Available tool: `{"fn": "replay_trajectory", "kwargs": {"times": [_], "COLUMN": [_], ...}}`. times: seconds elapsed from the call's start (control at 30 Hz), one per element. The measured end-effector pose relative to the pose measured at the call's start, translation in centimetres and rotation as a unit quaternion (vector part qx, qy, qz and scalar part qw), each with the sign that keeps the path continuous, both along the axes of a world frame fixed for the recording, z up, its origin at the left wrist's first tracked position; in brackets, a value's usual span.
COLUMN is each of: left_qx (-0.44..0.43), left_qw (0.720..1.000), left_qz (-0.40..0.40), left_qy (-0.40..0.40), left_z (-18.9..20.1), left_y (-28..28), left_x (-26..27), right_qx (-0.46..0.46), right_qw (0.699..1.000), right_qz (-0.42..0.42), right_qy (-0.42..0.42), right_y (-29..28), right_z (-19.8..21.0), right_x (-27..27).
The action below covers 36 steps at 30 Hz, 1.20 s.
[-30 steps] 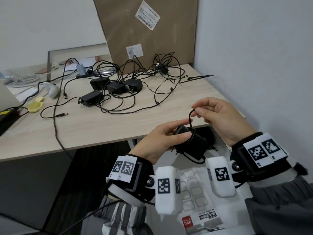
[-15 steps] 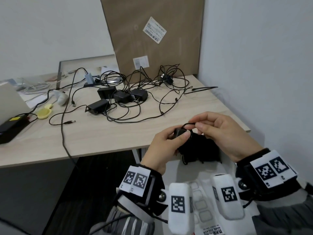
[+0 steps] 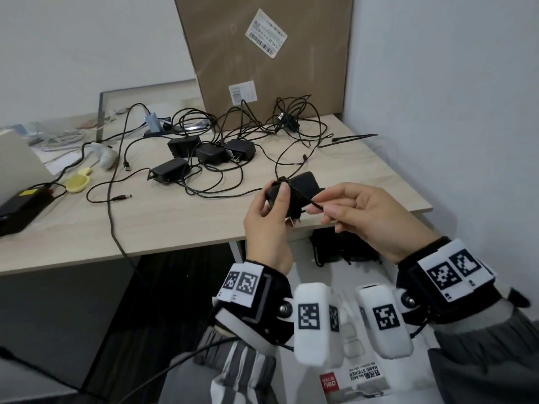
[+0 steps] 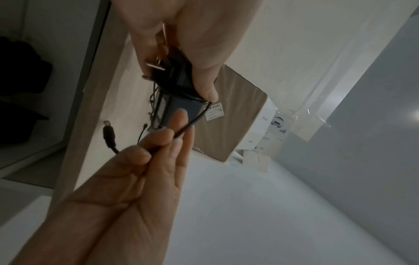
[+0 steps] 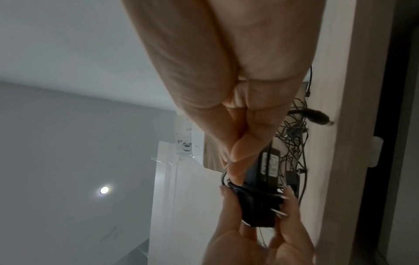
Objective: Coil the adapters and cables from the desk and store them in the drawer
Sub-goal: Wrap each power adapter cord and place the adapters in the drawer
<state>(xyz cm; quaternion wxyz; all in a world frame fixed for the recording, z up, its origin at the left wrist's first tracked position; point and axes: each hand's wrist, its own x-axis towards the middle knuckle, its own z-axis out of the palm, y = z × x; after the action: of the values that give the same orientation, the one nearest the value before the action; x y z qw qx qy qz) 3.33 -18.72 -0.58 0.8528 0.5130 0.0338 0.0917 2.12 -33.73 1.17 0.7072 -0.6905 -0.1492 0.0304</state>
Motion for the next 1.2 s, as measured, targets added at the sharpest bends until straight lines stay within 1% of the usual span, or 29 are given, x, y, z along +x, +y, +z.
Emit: {"fn": "replay_trajectory", "kwargs": {"times": [0.07, 0.17, 0.3, 0.47, 0.57, 0.63, 0.7, 0.73, 0.87, 0.97, 1.0, 1.1, 1.2], "left_qx": [-0.02, -0.057, -0.093, -0.098, -0.102, -0.102, -0.079, -0.062, -0.006, 0.015, 0.018, 0.022, 0.045], "left_qw": [1.0, 0.998, 0.993, 0.991, 0.988, 0.985, 0.981, 0.978, 0.971, 0.967, 0.965, 0.954, 0.946], "left_qz": [-0.011, -0.028, -0.074, -0.089, -0.109, -0.136, -0.171, -0.188, -0.227, -0.244, -0.252, -0.288, -0.311], "left_qy": [0.0, 0.004, 0.004, 0.031, 0.041, 0.043, 0.053, 0.058, 0.072, 0.071, 0.072, 0.077, 0.082], "left_z": [0.1, 0.4, 0.6, 0.7, 0.8, 0.9, 1.1, 1.2, 1.4, 0.9, 0.8, 0.5, 0.5], "left_y": [-0.1, -0.3, -0.3, -0.2, 0.0, 0.3, 0.7, 0.8, 1.1, 1.3, 1.4, 1.7, 1.7], "left_x": [0.0, -0.1, -0.1, -0.1, 0.0, 0.1, 0.1, 0.0, -0.2, 0.0, 0.1, 0.2, 0.1], "right_qx": [-0.032, -0.055, -0.125, -0.16, -0.142, -0.138, -0.125, -0.116, -0.09, -0.091, -0.075, 0.027, 0.09], "right_qw": [0.999, 0.998, 0.991, 0.986, 0.99, 0.99, 0.989, 0.99, 0.994, 0.993, 0.994, 0.992, 0.985], "right_qz": [0.008, 0.018, 0.015, 0.027, 0.009, -0.035, -0.075, -0.082, -0.056, -0.064, -0.062, -0.045, -0.057], "right_qy": [0.012, 0.03, 0.033, 0.024, -0.001, -0.017, -0.018, -0.015, 0.006, 0.036, 0.055, 0.116, 0.136], "right_y": [0.2, 0.6, 0.6, 0.3, 0.1, -0.2, -0.5, -0.6, -1.0, -1.5, -1.7, -2.1, -2.2], "right_z": [-0.4, -0.7, -1.0, -1.0, -0.8, -0.7, -0.7, -0.6, -0.6, -0.7, -0.7, -0.5, -0.4], "right_x": [0.2, 0.4, 0.6, 0.7, 0.6, 0.6, 0.8, 0.9, 0.9, 1.0, 1.1, 1.1, 1.1]}}
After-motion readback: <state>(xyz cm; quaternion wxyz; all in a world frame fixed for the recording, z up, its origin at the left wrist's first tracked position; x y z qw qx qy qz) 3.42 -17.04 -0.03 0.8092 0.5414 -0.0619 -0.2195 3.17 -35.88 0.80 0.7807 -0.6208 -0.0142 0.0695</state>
